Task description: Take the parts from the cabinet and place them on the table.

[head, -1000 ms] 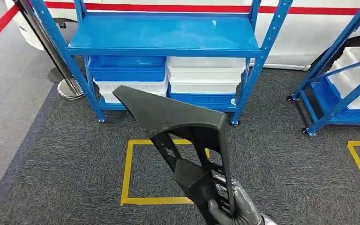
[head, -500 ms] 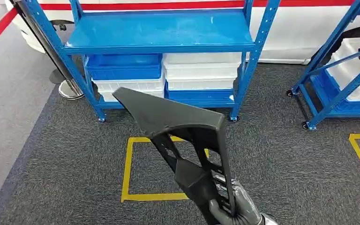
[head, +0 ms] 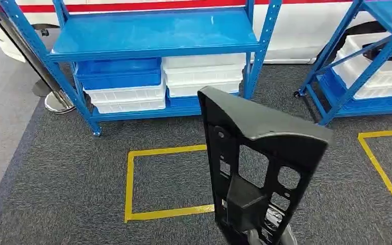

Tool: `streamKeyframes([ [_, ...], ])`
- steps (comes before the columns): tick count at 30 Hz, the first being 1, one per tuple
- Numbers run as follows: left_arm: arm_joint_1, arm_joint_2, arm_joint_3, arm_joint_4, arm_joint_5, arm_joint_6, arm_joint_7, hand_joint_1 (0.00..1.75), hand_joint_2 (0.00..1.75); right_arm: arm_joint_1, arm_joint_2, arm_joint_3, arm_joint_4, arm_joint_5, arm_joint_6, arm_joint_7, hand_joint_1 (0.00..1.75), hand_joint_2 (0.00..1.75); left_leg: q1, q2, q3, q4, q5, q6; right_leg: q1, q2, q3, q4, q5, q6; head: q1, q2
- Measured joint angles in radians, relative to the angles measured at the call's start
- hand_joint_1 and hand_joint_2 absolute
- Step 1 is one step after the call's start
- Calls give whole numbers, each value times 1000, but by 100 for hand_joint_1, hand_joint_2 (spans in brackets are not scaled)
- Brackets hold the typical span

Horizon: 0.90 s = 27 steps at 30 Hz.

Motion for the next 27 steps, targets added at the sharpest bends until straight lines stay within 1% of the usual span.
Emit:
streamKeyframes([
  [1,1,-1,0,0,0,3,0,0,175,-2,2,-1,5,1,0,0,175,175,-1,12,-3,0,1,3,-2,-12,-35,70,-43,2,0,0],
  [2,2,-3,0,0,1,4,-1,0,175,-1,4,-4,10,2,-4,0,175,175,-2,24,-5,2,1,3,-5,-16,-73,151,-81,6,0,0],
  [3,4,-3,0,0,1,3,-3,0,175,3,5,-7,13,0,-6,0,175,175,-3,36,-8,2,1,3,-8,-17,-104,218,-105,9,0,0],
  [4,6,-3,0,0,1,2,-5,0,175,6,6,-10,17,-2,-10,0,175,175,-3,47,-9,4,1,2,-11,-18,-119,251,-106,13,0,0],
  [5,6,-4,0,0,1,-1,-7,0,175,9,6,-13,21,-6,-10,0,175,175,-2,59,-9,5,0,1,-14,-23,-107,232,-81,17,0,0],
  [6,6,-6,0,0,0,-3,-10,0,175,10,6,-14,24,-8,-10,0,175,175,-1,69,-9,8,-3,-3,-18,-29,-75,175,-44,20,0,0],
  [7,5,-11,0,0,0,-6,-11,0,175,11,6,-14,25,-10,-10,0,175,175,0,78,-8,14,-7,-8,-21,-44,-28,91,-2,22,0,0],
  [8,5,-11,0,0,0,-7,-13,0,175,11,6,-15,25,-10,-10,-2,175,175,1,87,-8,23,-13,-15,-22,-76,22,2,31,22,0,0],
  [9,5,-11,0,0,0,-7,-13,0,175,9,6,-15,27,-11,-10,-3,175,175,-9,93,-11,33,-21,-26,-8,-113,30,-26,9,17,0,0],
  [10,5,-11,0,0,-1,-7,-13,0,175,11,6,-16,27,-11,-10,-4,175,175,-9,99,-14,37,-25,-32,-12,-90,27,-25,15,5,-1,0],
  [11,3,-11,0,0,-2,-7,-13,0,175,13,6,-16,27,-11,-10,-4,175,175,-10,107,-11,37,-26,-35,-11,-83,24,-23,14,1,0,0],
  [13,1,-12,0,0,-7,-7,-13,0,175,17,6,-16,28,-11,-10,-5,175,175,-6,127,-3,38,-28,-45,-8,-61,18,-23,16,-12,0,0],
  [14,0,-12,0,0,-8,-6,-11,0,175,20,6,-18,28,-11,-10,-6,175,175,0,103,-8,44,-40,-56,-13,-52,18,-25,21,-20,0,0],
  [15,1,-12,0,0,-10,-5,-11,0,175,21,6,-19,27,-10,-10,-7,175,175,1,55,-18,77,-70,-60,-12,-43,16,-25,22,-24,-1,0],
  [16,2,-13,0,0,-11,-3,-10,0,175,21,6,-22,27,-10,-10,-6,175,175,1,29,-47,144,-114,-61,-11,-34,12,-25,25,-30,-1,0],
  [17,3,-13,0,0,-13,-3,-7,0,175,22,6,-24,27,-10,-8,-7,175,175,1,20,-86,230,-156,-61,-8,-23,9,-25,27,-33,-1,0],
  [18,5,-14,0,0,-14,-1,-4,0,175,27,6,-27,26,-10,-6,-7,175,175,0,17,-121,305,-185,-60,-4,-10,6,-24,28,-35,0,0],
  [19,7,-14,0,0,-15,2,-4,0,175,32,6,-29,26,-11,-6,-7,175,175,0,16,-143,351,-189,-57,-1,4,6,-24,29,-36,-1,0],
  [20,8,-14,0,0,-15,4,-3,0,175,42,6,-31,22,-12,-2,-6,175,175,-1,15,-142,346,-169,-51,2,19,7,-24,29,-36,0,0],
  [21,8,-14,0,0,-15,6,-3,0,175,51,6,-34,14,-13,4,-5,175,175,-3,13,-123,300,-131,-44,4,33,9,-23,29,-36,-1,0],
  [22,7,-14,0,0,-15,6,-3,0,175,59,6,-37,4,-13,10,-5,175,175,-8,2,-86,213,-76,-32,7,49,12,-23,29,-36,-1,0],
  [23,7,-14,0,0,-15,6,-3,0,175,63,6,-39,-3,-13,11,-4,175,175,-10,-26,-52,133,-32,-19,8,62,14,-23,29,-36,0,0],
  [24,8,-9,2,-2,-15,6,-3,0,175,65,6,-40,-8,-14,12,-4,175,175,-11,-100,-29,78,-23,1,1,72,9,-23,30,-35,0,0],
  [25,9,-15,2,-3,-15,6,-4,0,175,64,6,-41,-10,-14,14,-4,175,175,-10,-109,-29,63,-16,3,3,89,3,-20,34,-29,-1,0],
  [26,8,-14,3,-4,-15,6,-4,0,175,71,6,-46,-14,-14,19,-2,175,175,-19,-96,-23,57,-20,3,-9,101,-5,-20,39,-21,0,0],
  [27,7,-14,3,-4,-15,6,-5,0,175,78,6,-50,-17,-14,21,-1,175,175,-21,-83,-23,55,-22,6,-15,116,-10,-26,44,-13,-1,0],
])
